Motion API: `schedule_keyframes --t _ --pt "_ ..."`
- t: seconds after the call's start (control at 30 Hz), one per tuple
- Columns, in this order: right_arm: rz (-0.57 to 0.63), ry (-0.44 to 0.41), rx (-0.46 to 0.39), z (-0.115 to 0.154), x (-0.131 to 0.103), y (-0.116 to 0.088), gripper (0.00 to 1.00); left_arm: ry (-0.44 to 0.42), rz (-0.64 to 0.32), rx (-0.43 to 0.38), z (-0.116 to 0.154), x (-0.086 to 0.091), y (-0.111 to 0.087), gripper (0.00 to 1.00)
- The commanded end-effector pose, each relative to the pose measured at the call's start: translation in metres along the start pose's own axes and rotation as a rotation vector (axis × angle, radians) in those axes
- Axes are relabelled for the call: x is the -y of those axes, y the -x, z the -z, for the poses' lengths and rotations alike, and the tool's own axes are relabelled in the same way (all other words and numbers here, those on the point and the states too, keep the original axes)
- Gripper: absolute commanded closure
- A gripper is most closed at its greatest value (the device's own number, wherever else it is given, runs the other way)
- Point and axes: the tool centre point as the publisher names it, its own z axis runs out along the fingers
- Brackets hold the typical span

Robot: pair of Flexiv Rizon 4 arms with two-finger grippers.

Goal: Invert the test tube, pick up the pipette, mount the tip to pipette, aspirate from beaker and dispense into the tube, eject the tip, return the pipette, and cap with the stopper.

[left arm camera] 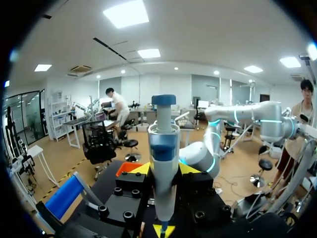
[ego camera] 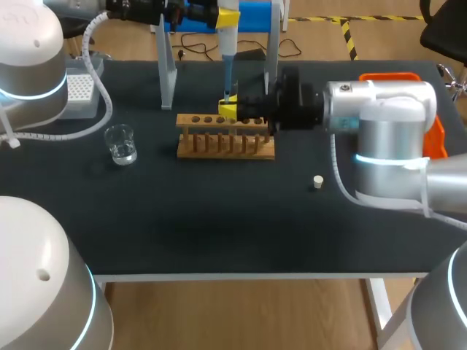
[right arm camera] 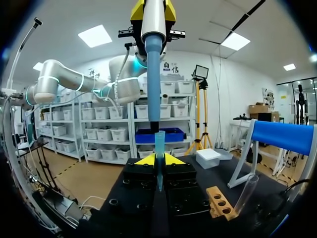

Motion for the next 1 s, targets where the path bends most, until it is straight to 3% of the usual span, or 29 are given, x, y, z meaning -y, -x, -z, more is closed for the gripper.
schedule_keyframes --t 0.03,0.57,1.0 --pt "-0.005 -0.001 0.001 0.001 -0.006 0.000 1.00 0.003 0.001 -0.003 0.000 -0.003 0.000 1.00" --pt "-0.066 -0.018 0.014 0.003 0.014 -0.001 1.00 0.003 0.001 -0.003 0.000 -0.003 0.000 1.00" --pt "-0.071 -0.039 0.017 0.001 0.015 -0.003 1.00 0.003 0.001 -0.003 0.000 -0.003 0.000 1.00"
